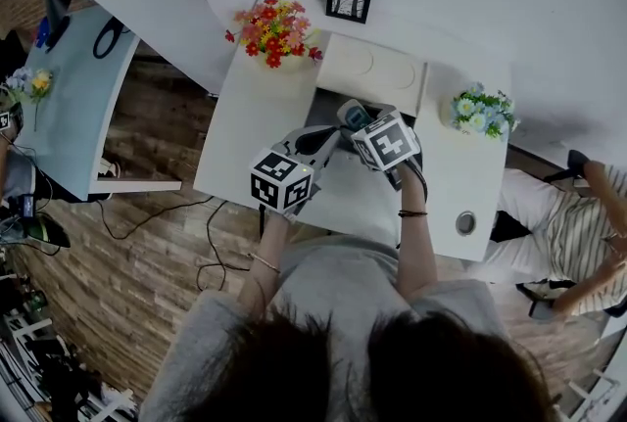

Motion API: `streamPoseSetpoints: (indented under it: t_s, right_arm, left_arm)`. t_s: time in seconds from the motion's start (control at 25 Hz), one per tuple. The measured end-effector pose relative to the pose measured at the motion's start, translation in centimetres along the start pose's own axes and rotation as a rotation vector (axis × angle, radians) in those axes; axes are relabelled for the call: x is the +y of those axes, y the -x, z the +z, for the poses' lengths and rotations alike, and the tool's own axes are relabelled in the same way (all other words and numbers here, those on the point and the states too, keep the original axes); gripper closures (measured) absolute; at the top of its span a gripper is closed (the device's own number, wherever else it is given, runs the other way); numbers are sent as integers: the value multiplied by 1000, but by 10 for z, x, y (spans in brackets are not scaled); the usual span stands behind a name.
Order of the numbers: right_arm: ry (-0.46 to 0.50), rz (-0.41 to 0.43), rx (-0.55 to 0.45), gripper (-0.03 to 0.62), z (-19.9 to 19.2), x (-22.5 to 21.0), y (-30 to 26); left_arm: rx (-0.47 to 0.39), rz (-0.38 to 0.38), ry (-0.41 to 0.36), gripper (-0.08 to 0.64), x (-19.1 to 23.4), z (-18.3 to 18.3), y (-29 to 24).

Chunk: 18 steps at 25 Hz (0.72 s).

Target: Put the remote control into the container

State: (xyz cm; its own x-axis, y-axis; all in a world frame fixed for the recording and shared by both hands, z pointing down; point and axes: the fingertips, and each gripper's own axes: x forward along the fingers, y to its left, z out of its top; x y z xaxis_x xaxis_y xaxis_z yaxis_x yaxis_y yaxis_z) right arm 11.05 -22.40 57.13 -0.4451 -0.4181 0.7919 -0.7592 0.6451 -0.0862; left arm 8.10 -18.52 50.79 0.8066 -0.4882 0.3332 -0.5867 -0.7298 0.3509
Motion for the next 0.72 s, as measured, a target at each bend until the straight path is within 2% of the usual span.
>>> streamPoseSetpoints:
  t_s: [0.4,0.6,0.72]
  right_arm:
    - [24,-23,112,313,-15,-5,-26]
    - [34,-21,149,313,-20,-4,-37]
    - [18,-18,204,313,-31,-2,-39]
  left_arm:
    - [26,-20,32,557,1,-8,-5]
    - [43,-9,39,557,4,-13,-3]
    - [47,0,44,557,6,-15,-2]
